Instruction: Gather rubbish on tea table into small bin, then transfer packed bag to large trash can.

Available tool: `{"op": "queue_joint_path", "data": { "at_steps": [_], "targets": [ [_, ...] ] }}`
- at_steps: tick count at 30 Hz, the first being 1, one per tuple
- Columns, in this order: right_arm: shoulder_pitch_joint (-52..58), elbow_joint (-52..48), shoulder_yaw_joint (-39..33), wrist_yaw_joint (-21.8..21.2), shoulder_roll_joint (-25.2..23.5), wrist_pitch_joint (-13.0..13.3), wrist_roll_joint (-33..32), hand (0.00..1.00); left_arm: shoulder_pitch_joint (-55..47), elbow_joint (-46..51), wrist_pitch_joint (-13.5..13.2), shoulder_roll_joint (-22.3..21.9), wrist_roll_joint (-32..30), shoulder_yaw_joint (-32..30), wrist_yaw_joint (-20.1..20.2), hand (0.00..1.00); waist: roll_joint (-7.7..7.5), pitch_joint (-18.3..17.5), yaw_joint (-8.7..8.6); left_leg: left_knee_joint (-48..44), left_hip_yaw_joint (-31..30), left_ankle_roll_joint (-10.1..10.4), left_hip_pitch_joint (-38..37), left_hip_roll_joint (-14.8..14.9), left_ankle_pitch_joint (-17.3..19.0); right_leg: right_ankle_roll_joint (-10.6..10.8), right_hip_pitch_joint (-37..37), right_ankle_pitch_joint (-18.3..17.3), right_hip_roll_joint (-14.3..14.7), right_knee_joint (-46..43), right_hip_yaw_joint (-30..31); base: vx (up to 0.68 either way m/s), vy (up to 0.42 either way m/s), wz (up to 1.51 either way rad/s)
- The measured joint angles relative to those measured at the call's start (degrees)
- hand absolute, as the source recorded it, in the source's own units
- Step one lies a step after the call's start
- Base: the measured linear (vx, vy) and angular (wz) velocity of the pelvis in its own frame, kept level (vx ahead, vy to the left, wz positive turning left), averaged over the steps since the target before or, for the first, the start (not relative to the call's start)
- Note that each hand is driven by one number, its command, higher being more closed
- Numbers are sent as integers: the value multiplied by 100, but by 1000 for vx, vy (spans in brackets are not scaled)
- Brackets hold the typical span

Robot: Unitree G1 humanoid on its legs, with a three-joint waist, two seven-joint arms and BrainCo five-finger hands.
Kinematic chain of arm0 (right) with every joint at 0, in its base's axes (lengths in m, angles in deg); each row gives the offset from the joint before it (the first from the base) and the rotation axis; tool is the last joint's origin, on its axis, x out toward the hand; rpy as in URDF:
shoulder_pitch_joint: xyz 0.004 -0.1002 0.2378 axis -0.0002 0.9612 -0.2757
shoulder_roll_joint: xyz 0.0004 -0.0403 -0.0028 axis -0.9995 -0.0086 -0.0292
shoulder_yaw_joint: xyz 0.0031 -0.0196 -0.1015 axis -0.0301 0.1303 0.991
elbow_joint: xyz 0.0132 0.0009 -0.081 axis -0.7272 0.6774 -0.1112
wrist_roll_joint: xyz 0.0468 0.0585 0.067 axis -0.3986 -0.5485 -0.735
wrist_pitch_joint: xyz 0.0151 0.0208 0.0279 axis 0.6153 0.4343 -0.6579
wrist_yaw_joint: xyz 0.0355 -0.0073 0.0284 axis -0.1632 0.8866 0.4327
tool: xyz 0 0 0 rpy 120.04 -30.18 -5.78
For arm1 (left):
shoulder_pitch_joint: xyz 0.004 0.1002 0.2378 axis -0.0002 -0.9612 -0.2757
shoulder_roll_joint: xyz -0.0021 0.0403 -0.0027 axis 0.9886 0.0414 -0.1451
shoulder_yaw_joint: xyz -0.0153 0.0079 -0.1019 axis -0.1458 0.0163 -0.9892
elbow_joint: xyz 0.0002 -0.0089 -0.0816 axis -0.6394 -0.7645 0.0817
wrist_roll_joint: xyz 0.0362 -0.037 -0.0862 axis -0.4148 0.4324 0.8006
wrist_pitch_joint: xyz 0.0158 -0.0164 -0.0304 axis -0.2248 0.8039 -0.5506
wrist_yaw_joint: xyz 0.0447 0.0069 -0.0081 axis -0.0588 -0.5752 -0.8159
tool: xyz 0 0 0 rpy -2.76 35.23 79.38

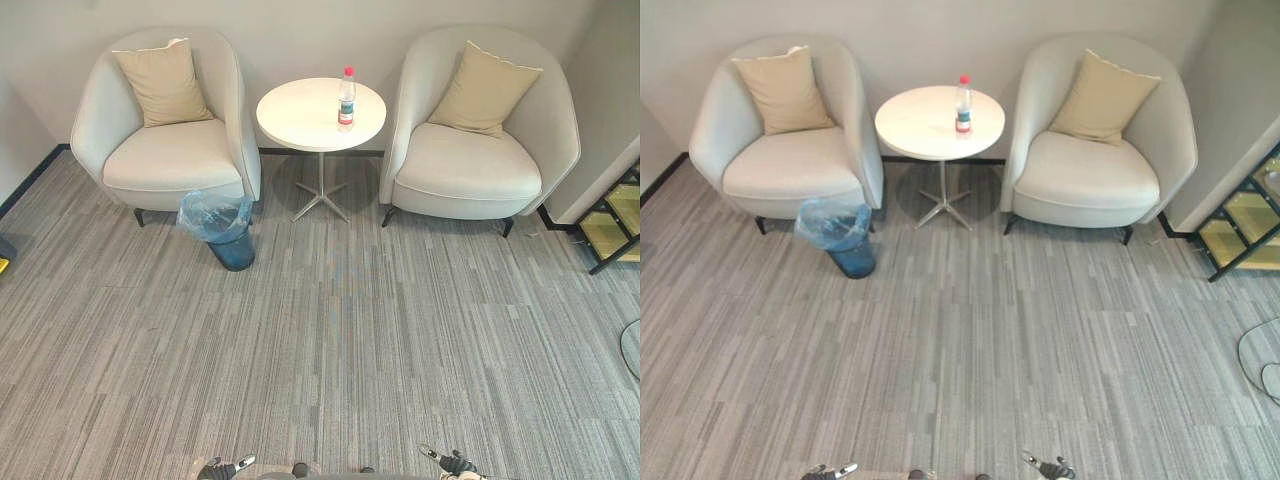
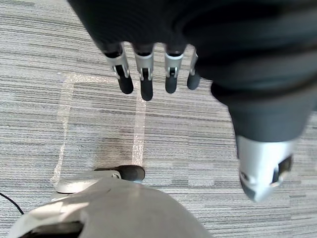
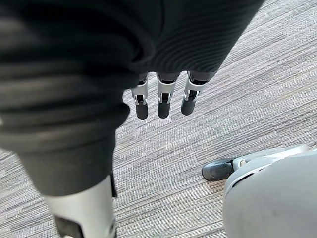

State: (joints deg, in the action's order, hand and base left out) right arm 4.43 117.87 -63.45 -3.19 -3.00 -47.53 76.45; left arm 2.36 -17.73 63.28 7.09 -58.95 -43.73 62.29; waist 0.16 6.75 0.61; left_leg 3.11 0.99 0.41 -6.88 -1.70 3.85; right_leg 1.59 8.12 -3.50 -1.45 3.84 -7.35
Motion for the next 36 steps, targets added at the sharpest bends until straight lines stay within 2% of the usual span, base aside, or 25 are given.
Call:
{"op": "queue_joint_path", "data": {
  "at_steps": [5, 7, 10, 11, 12, 13, 14, 15, 16, 18, 19, 20, 21, 23, 24, 27, 28, 29, 30, 32, 33, 34, 36],
  "targets": [
    [0, -20, 0, 74, -45, 10, -9, 0, 22, 7, 8, 0, 5, -4, -29, 0, -13, 16, -11, -10, 9, 7, 50, 14, 5, -8, -19, -6, 8, 32, -29, 3, -10, 2],
    [-8, -109, 0, 109, -79, 29, -12, 0, 110, 51, 12, 17, 6, -10, -45, 0, -48, 162, -9, -236, 10, 108, 119, 33, 107, -19, -26, -85, 4, -88, -48, 2, -32, 5],
    [22, -340, 34, 143, -144, 71, -24, 0, 90, 240, 20, -7, 17, -216, -128, 0, -92, 330, 5, -1534, 160, 276, 683, 169, 707, -155, -256, -509, 37, -610, -1, -39, -40, -7],
    [34, -415, 37, 169, -197, 81, -26, 0, 82, 324, 22, 12, 25, -279, -140, 0, -157, 400, 18, -2202, 253, 394, 934, 195, 784, -229, -260, -647, 18, -731, 57, -37, -62, -24],
    [53, -476, 49, 184, -225, 86, -43, 0, 66, 477, 24, -3, 56, -408, -150, 0, -203, 467, 49, -3237, 428, 422, 1365, 271, 763, -273, -261, -751, -1, -900, 149, -12, -71, -29],
    [84, -524, 53, 185, -219, 86, -61, 0, 26, 557, 18, -40, 106, -468, -154, 0, -188, 495, 94, -3784, 505, 486, 1607, 339, 711, -305, -254, -812, -9, -1008, 207, 46, -40, -47],
    [119, -644, 78, 193, -206, 83, -78, 0, -30, 633, 10, -101, 188, -572, -161, 0, -189, 526, 165, -4477, 634, 401, 1932, 455, 743, -381, -222, -923, -31, -1157, 328, 102, 21, -45],
    [121, -703, 112, 216, -202, 83, -75, 0, -47, 638, 12, -129, 258, -622, -166, 0, -160, 516, 167, -4599, 750, 318, 2100, 537, 893, -383, -159, -990, -59, -1172, 405, 131, 46, -41],
    [117, -714, 144, 233, -197, 81, -72, 0, -49, 649, 10, -138, 285, -628, -165, 0, -153, 519, 165, -4517, 815, 287, 2201, 570, 935, -385, -131, -1012, -89, -1156, 457, 226, 101, -33],
    [77, -688, 163, 262, -210, 58, -62, 0, -84, 676, 6, -157, 502, -630, -178, 0, -129, 504, 182, -3294, 955, 296, 2305, 507, 822, -279, -85, -1085, -244, -1059, 639, 269, 148, -38],
    [69, -688, 165, 264, -205, 52, -54, 0, -95, 672, 6, -180, 515, -630, -182, 0, -80, 474, 189, -2690, 941, 303, 2296, 466, 656, -222, -68, -1119, -278, -1003, 707, 331, 212, -46],
    [95, -652, 161, 273, -196, 50, -40, 0, -122, 653, 3, -224, 524, -629, -189, 0, 10, 409, 232, -1931, 861, 307, 2253, 425, 112, -106, -56, -1187, -320, -922, 831, 369, 241, -50],
    [82, -556, 165, 279, -204, 25, 7, 0, -122, 589, 11, -170, 507, -602, -216, 0, -52, 320, 260, -1741, 961, 200, 2085, 243, 11, -55, -17, -1180, -485, -825, 933, 427, 227, -42],
    [47, -491, 155, 256, -256, 28, 46, 0, -53, 528, 5, -141, 460, -554, -261, 0, -80, 289, 254, -2065, 1120, -76, 2173, 149, 287, 80, -19, -1006, -616, -932, 963, 470, 200, -22],
    [48, -492, 167, 254, -263, 20, 62, 0, -46, 509, 7, -138, 467, -576, -264, 0, -94, 273, 280, -2181, 1225, -143, 2139, 150, 384, 96, -31, -1013, -676, -1066, 988, 441, 196, -31],
    [71, -519, 211, 231, -293, -30, 243, 0, -78, 490, 11, -112, 471, -574, -282, 0, -175, 159, 314, -1967, 1450, -297, 1572, 11, 493, 222, -393, -937, -811, -2339, 1137, 385, 149, -44],
    [79, -565, 212, 219, -296, -20, 265, 0, -89, 495, 19, -91, 469, -561, -282, 0, -208, 136, 292, -1811, 1443, -337, 1298, -15, 555, 470, -814, -752, -812, -3371, 1167, 349, 113, -46],
    [101, -683, 211, 204, -334, 0, 263, 0, -90, 497, 23, -92, 471, -562, -284, 0, -202, 143, 278, -1621, 1423, -299, 985, 3, 737, 609, -1312, -402, -798, -4513, 1148, 419, 113, -46],
    [111, -792, 205, 182, -309, 21, 269, 0, -83, 492, 37, -71, 470, -567, -278, 0, -203, 183, 254, -1492, 1400, -225, 671, -2, 950, 594, -1733, -311, -865, -5550, 1061, 339, 70, -33],
    [141, -986, 218, 163, -347, 39, 265, 0, -28, 483, 109, -32, 466, -564, -281, 0, -228, 189, 195, -1394, 1410, -220, 179, 4, 1062, 358, -2317, -691, -1031, -6487, 648, 323, 1, -12],
    [137, -1077, 243, 162, -330, 44, 270, 0, -6, 463, 111, -50, 469, -561, -280, 0, -188, 202, 180, -1247, 1390, -221, -155, 78, 1062, 243, -2549, -978, -1080, -6512, 313, 317, -37, 1],
    [119, -1092, 258, 163, -319, 47, 278, 0, 24, 452, 108, -63, 471, -556, -279, 0, -168, 198, 170, -1178, 1373, -221, -280, 120, 1062, 199, -2656, -1074, -1074, -6401, 171, 310, -63, 19],
    [23, -1096, 258, 161, -312, 82, 283, 0, 104, 385, 93, -81, 463, -561, -266, 0, -149, 199, 42, -966, 1193, -223, -603, 265, 1071, 173, -2998, -1097, -980, -5207, -169, 314, -126, 44]
  ]
}}
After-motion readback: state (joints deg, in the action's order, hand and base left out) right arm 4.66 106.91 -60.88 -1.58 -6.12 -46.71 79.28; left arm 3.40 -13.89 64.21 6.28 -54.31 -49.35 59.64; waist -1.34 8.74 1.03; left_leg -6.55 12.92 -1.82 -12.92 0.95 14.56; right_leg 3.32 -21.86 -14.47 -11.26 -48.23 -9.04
